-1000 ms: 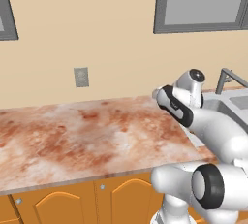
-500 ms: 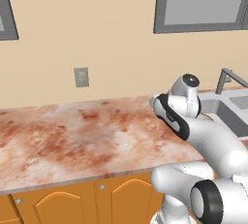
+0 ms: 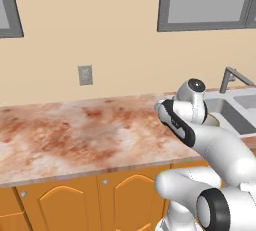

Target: Place the bowl in the left basin and the jug in the right basin of the sink.

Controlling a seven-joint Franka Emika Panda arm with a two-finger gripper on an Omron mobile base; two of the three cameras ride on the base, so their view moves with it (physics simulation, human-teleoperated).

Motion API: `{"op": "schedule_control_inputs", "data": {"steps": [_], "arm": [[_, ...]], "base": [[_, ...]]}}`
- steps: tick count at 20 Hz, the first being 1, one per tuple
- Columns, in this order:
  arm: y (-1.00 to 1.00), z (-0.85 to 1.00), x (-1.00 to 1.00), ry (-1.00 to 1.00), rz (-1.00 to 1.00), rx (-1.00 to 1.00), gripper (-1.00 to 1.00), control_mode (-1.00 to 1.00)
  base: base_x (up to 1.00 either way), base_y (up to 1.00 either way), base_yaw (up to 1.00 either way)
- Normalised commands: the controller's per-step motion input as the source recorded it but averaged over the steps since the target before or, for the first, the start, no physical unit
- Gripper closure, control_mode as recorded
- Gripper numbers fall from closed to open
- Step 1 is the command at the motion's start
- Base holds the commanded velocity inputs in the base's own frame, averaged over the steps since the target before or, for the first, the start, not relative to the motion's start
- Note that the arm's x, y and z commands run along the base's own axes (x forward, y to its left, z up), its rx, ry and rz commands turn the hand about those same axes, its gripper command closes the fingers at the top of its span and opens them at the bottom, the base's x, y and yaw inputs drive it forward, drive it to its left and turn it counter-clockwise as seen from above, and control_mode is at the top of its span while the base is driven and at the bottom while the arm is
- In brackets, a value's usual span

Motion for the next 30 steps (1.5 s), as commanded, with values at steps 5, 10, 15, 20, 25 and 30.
{"op": "schedule_control_inputs", "data": {"steps": [5,10,15,20,25,30], "arm": [[0.0,0.0,0.0,0.0,0.0,0.0,-1.0,1.0],[0.0,0.0,0.0,0.0,0.0,0.0,-1.0,1.0],[0.0,0.0,0.0,0.0,0.0,0.0,-1.0,1.0],[0.0,0.0,0.0,0.0,0.0,0.0,-1.0,1.0],[0.0,0.0,0.0,0.0,0.0,0.0,-1.0,1.0],[0.0,0.0,0.0,0.0,0.0,0.0,-1.0,1.0]], "base": [[-0.34,0.0,0.02],[0.01,-0.4,0.0],[0.0,-0.65,0.0],[0.0,-0.68,0.0],[0.0,-0.69,0.0],[0.0,-0.63,0.0]]}}
